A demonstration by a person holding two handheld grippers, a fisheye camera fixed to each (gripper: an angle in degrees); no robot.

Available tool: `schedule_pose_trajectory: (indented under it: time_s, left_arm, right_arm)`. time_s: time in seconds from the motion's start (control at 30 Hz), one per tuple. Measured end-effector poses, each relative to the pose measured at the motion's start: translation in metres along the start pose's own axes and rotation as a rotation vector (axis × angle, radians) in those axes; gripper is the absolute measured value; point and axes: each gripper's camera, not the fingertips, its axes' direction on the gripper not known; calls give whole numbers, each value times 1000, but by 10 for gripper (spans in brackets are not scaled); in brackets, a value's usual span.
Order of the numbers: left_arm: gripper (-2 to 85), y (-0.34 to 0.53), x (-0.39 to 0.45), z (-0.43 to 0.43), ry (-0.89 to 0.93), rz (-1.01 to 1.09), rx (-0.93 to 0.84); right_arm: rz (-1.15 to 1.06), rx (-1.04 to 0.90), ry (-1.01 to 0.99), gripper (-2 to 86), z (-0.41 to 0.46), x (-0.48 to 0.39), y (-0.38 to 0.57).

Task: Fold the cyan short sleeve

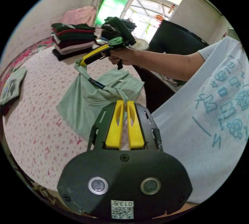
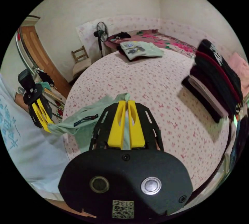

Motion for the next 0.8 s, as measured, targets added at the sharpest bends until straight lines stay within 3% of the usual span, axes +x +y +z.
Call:
schedule_pose_trajectory:
  time_s: [0.17, 0.33, 0.8]
  left_arm:
    - [8, -83, 10, 71, 109, 79, -104]
    - [9, -158, 24, 123, 178, 145, -177]
    - [17, -273, 53, 181, 126, 145, -220]
  right_arm:
    - [173, -27, 3, 16, -9, 72, 101]
    - [190, -5, -23, 16, -23, 111, 163]
    - [185, 4, -64, 26, -40, 188, 268]
